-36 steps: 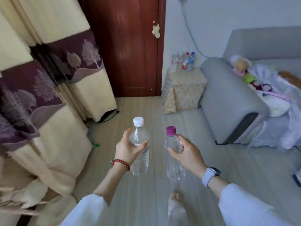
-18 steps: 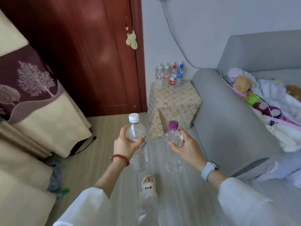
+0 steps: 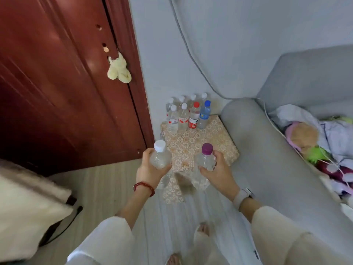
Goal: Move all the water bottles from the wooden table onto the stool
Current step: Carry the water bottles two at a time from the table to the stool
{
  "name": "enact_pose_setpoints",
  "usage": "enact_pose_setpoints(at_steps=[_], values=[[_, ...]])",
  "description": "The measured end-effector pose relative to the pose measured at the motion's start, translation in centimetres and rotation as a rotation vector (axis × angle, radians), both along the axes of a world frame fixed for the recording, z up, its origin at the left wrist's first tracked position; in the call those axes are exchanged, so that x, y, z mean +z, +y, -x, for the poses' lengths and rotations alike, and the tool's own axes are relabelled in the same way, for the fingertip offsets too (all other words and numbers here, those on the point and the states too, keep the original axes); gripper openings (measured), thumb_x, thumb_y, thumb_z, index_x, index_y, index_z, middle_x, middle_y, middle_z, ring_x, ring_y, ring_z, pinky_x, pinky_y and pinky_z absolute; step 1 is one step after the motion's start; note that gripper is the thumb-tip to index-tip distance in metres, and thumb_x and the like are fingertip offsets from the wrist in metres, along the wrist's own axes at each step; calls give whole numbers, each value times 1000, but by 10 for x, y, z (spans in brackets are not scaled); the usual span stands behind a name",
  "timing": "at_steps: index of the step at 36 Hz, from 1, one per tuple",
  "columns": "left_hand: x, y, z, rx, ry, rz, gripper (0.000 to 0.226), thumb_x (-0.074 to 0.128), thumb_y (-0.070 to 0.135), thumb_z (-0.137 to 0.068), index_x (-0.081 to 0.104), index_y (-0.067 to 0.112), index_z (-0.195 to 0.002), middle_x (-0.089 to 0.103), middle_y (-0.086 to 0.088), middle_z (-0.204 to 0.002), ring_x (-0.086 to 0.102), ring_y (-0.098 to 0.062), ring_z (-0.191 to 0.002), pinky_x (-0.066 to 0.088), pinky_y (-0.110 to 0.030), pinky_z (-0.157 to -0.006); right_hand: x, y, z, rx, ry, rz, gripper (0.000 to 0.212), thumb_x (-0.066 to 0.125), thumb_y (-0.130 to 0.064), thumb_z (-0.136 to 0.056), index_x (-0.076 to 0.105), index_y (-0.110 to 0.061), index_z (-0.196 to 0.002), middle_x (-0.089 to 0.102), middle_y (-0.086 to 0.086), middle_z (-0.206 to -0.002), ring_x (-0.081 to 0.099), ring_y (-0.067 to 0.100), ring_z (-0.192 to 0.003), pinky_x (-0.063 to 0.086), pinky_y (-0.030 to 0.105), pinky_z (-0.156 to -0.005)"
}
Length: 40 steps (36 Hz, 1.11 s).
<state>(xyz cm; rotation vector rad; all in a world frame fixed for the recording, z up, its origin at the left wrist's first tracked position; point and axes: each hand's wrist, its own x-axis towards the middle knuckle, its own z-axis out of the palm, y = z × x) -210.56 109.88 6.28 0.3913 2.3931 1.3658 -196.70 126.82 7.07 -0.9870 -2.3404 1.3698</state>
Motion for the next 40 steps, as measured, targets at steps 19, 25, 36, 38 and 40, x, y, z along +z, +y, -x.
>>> enact_pose_setpoints(at_steps=[19, 25, 36, 38, 40], values=[[-197, 218, 174, 252, -214, 167, 75, 81, 41, -59, 39, 23, -118, 59, -3, -99, 56, -22, -81, 43, -29, -70, -189, 194, 244, 8, -160, 228, 64, 77, -13, -69, 38, -11, -120, 34, 1, -114, 39, 10, -101, 28, -9, -70], [-206, 243, 187, 312, -169, 141, 78, 85, 31, -55, 39, 8, -113, 47, 2, -95, 46, -17, -83, 37, -27, -68, -214, 198, 266, 16, -85, 263, 57, 74, -14, -73, 40, -15, -119, 38, 0, -115, 45, 15, -108, 38, 4, -88], [-197, 243, 185, -97, -211, 150, 108, 83, 6, -58, 18, 34, -140, 31, -1, -125, 37, -8, -107, 30, -20, -95, -211, 209, 261, 59, -38, 352, 61, 67, -21, -81, 38, -24, -135, 49, -2, -122, 48, 20, -115, 44, 38, -100], [-196, 241, 188, -126, -221, 160, 101, 80, 3, -61, 24, 36, -138, 31, -3, -129, 36, -8, -107, 30, -16, -94, -209, 211, 261, 73, -35, 397, 60, 67, -21, -81, 38, -23, -134, 50, 0, -127, 51, 19, -116, 44, 40, -101], [-196, 239, 195, -157, -237, 166, 93, 78, 0, -63, 31, 31, -137, 32, -6, -135, 37, -9, -110, 32, -18, -94, -208, 214, 262, 82, -42, 423, 59, 66, -21, -83, 37, -22, -135, 52, -2, -127, 53, 13, -114, 46, 34, -99]])
